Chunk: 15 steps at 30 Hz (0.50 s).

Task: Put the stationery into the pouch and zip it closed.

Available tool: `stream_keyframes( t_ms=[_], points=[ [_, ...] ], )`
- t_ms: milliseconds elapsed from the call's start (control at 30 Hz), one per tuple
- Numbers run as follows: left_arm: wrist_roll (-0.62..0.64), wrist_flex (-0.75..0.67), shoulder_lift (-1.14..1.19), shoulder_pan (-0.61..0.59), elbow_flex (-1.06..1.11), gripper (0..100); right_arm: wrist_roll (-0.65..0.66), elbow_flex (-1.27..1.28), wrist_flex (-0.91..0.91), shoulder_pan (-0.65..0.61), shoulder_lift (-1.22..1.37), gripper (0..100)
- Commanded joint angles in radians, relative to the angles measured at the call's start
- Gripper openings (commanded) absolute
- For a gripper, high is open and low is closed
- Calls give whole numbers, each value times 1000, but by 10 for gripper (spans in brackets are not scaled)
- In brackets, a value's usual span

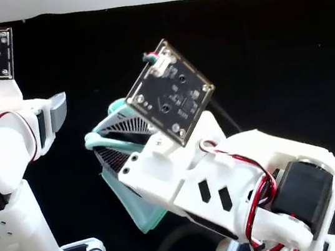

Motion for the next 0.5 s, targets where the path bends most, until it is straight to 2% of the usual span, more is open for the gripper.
stream_keyframes(
  t_ms=[0, 300, 467],
  points=[
    [-3, 0, -1, 8, -35, 270, 21, -35, 22, -38, 1, 7],
    [-3, -11, -1, 22, -41, 270, 21, -91, 87, -51, 1, 7],
    [-6, -6, 1, 113, -41, 270, 21, -142, 107, -50, 1, 7]
  ],
)
